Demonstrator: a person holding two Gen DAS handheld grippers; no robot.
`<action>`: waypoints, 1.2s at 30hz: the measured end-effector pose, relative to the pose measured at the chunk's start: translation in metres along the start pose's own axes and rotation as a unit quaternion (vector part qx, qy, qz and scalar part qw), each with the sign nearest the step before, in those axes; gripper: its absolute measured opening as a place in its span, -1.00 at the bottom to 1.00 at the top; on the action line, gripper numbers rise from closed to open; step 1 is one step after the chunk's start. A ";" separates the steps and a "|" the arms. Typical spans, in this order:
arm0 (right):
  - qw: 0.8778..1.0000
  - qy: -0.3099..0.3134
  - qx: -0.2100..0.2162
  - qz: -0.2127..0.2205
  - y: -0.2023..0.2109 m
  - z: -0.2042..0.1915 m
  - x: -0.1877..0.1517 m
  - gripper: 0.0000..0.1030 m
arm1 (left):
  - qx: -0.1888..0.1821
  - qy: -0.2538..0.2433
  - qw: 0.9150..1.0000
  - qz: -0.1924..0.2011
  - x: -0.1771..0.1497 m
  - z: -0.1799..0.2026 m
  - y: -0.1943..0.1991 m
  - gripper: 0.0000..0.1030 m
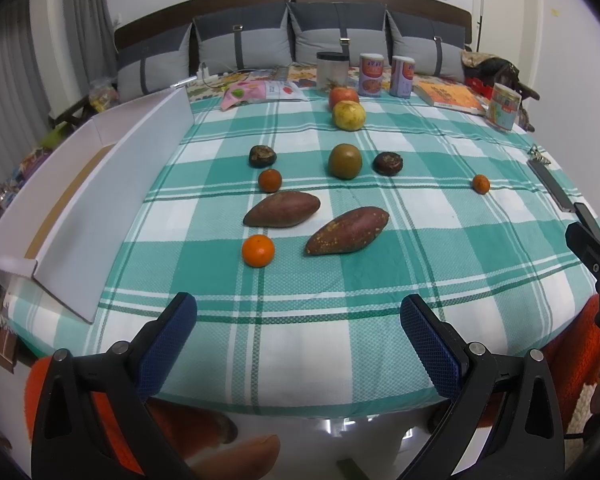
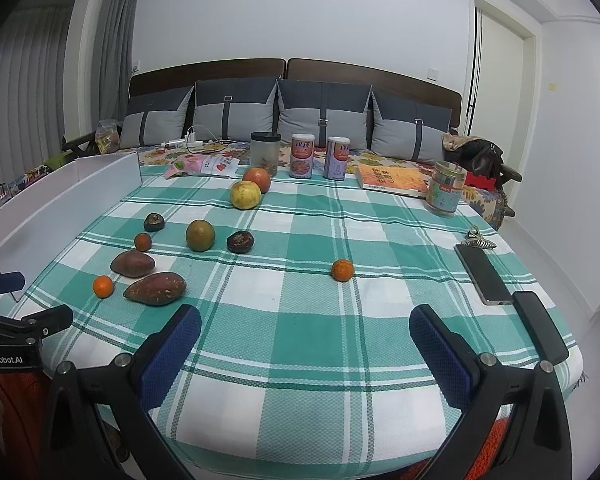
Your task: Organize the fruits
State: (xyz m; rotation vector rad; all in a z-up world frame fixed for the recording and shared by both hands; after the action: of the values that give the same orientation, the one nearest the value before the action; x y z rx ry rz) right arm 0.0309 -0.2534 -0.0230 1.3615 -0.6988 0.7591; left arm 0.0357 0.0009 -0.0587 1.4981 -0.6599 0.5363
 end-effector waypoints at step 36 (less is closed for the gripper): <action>1.000 -0.010 -0.021 -0.008 -0.008 0.007 -0.005 1.00 | -0.007 0.025 1.000 -0.018 -0.009 -0.003 -0.009 0.98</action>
State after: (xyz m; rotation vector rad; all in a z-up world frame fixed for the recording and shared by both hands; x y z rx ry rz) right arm 0.0347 -0.2616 -0.0315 1.3364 -0.7152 0.7158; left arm 0.0357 0.0046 -0.0718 1.4763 -0.5957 0.5394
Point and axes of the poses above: each gripper's, at about its wrist camera, not at the fingertips, and y roughly against the way its jaws point, z to its right, x to its top, the point moved 5 cm from there along -y, roughly the way its jaws point, and after that the axes turned 1 degree about z, right-handed, at the moved point
